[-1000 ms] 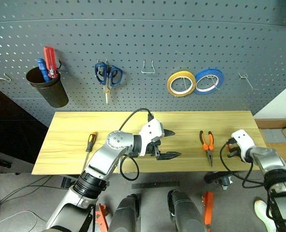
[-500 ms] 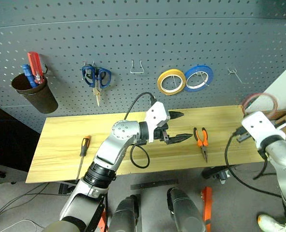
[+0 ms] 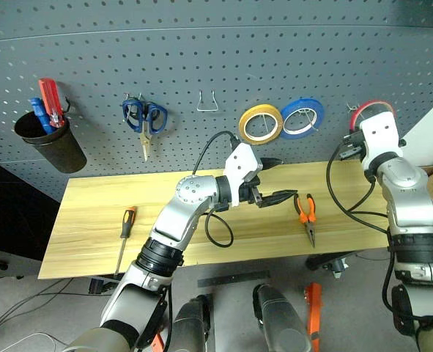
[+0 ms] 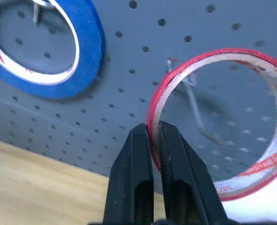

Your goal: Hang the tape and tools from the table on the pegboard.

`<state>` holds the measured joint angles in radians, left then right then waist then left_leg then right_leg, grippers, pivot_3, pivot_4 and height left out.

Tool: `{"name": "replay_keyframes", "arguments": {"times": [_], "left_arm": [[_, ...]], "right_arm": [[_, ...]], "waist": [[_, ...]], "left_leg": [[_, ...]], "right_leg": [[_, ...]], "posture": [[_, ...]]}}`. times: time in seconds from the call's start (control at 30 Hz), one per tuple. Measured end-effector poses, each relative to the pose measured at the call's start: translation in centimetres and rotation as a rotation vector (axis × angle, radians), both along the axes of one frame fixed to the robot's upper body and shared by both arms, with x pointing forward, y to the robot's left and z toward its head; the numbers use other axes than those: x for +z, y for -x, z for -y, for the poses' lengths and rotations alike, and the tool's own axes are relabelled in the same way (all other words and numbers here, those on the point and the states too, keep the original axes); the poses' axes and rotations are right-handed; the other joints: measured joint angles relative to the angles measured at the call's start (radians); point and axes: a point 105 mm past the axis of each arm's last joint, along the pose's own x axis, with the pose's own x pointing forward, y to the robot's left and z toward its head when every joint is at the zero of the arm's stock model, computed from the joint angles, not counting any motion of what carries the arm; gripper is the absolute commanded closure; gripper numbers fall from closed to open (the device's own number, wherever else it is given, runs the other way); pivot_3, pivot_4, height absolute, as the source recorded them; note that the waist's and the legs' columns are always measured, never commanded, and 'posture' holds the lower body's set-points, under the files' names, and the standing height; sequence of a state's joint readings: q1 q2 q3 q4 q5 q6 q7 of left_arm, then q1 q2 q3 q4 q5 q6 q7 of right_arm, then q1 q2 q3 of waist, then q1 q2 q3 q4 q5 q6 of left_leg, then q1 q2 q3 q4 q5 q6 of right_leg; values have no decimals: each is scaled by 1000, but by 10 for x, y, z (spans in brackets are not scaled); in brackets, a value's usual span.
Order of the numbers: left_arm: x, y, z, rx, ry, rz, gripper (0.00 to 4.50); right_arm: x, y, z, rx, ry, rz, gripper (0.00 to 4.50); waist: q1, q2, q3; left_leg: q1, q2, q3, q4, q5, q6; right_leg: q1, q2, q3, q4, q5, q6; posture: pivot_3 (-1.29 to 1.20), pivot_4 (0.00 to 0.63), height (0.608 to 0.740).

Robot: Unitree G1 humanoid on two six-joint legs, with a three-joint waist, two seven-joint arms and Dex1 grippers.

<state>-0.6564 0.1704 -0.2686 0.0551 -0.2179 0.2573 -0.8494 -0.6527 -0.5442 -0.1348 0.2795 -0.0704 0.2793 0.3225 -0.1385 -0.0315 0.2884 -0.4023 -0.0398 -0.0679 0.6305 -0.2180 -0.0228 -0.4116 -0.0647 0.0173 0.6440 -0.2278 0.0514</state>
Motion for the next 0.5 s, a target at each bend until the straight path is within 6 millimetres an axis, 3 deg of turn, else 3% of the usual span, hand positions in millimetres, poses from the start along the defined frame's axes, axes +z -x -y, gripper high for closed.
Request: {"name": "replay_keyframes", "arguments": {"times": [0.03,0.13,0.3,0.33,0.5], "left_arm": [[2,-1,1,6,7,9,474],[5,-6,1,45,16,34,474],[3,-16,-5,118,5,68,474],[1,-18,-8,131,-6,75,474],[-17,-36,-32,216,-122,120,474]], "right_arm": [[-1,-3,0,7,-14,-2,4437],[-8,-5,0,18,-49,-14,3886],[-34,10,-3,31,-60,-72,2167],[-41,21,-6,35,-45,-83,1896],[-66,59,-41,59,-85,-174,119]], "waist": [[0,0,0],[1,0,0],[4,1,0],[6,1,-1],[0,2,-1]], "left_leg": [[0,0,0,0,0,0],[0,0,0,0,0,0],[0,0,-1,0,0,0],[0,0,-1,0,0,0],[0,1,-4,0,0,0]], "right_leg": [[0,0,0,0,0,0],[0,0,0,0,0,0],[0,0,0,1,0,0],[0,0,0,1,0,0],[-2,0,1,3,-2,4]], "posture": [[-225,250,740],[-224,249,740],[-226,239,740],[-226,239,740],[-254,239,740]]}}
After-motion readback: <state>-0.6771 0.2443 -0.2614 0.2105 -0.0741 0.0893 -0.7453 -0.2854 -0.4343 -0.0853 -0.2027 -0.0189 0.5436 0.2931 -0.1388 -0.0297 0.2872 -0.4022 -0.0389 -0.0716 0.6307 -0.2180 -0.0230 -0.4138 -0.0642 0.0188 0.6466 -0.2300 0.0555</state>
